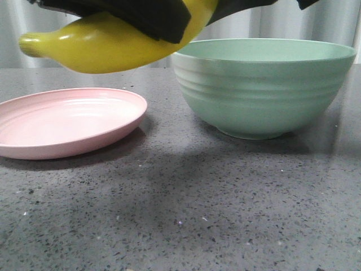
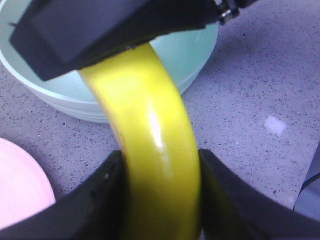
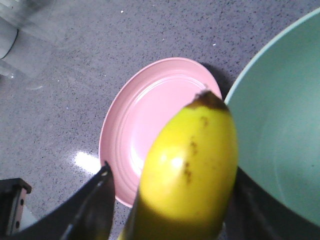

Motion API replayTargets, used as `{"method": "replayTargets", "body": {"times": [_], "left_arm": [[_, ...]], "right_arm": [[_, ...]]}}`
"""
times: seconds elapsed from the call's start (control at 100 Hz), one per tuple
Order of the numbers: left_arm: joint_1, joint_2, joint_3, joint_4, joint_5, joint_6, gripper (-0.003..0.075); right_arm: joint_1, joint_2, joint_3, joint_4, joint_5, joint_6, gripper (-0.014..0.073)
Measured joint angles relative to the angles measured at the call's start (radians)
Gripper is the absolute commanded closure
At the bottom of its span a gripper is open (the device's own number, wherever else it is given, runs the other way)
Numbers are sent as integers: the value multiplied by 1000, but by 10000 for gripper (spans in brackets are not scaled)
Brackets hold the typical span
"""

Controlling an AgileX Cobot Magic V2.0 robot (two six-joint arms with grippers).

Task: Transfer banana from pink plate to green bowl

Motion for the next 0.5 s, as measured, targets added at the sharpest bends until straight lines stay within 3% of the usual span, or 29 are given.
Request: {"method": "replayTargets", "body": {"times": [0.1, 0.2, 0.5], "left_arm": [[0, 0, 0, 0, 0, 0, 405], [0, 0, 0, 0, -1, 0, 384], [-2, -31, -2, -2, -32, 2, 384]], "right_arm": [[0, 0, 0, 3, -7, 4, 527], [0, 0, -3, 5, -5, 2, 665], [-16, -16, -3, -15, -39, -1, 665]]}}
